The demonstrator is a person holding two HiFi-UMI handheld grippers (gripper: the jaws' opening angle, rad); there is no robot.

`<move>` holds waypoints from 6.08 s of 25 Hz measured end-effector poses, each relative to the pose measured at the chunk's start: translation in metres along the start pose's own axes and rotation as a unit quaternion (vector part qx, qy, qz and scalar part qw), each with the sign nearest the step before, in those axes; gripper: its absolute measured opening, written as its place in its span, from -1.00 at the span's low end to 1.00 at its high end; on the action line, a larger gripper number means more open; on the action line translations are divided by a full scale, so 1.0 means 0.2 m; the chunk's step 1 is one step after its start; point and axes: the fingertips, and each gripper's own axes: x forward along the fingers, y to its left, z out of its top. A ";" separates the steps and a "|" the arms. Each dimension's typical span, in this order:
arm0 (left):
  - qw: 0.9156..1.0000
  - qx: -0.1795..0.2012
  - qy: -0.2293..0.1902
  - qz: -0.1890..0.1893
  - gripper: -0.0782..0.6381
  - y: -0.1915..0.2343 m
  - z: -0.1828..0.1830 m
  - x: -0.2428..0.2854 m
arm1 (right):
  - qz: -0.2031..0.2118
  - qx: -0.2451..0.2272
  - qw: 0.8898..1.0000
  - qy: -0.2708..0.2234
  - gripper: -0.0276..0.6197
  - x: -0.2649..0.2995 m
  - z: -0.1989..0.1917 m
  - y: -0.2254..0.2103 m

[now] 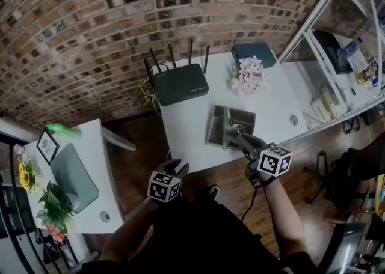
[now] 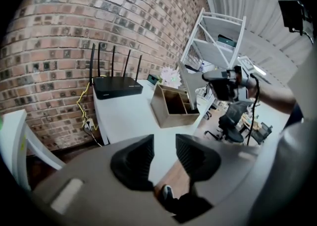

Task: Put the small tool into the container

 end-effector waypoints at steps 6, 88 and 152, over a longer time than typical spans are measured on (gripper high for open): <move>1.000 -0.002 0.003 -0.001 -0.41 -0.01 0.00 0.01 | -0.044 -0.065 0.997 -0.002 -0.87 -0.09 0.12 -0.16; 1.000 -0.022 0.021 0.007 -0.52 -0.04 -0.04 0.02 | -0.155 -0.213 0.964 0.038 -0.50 -0.05 -0.35 -0.61; 0.991 0.004 -0.105 -0.083 -0.77 -0.41 0.36 -0.11 | -0.043 -0.046 0.992 -0.107 -0.89 -0.29 -0.29 0.35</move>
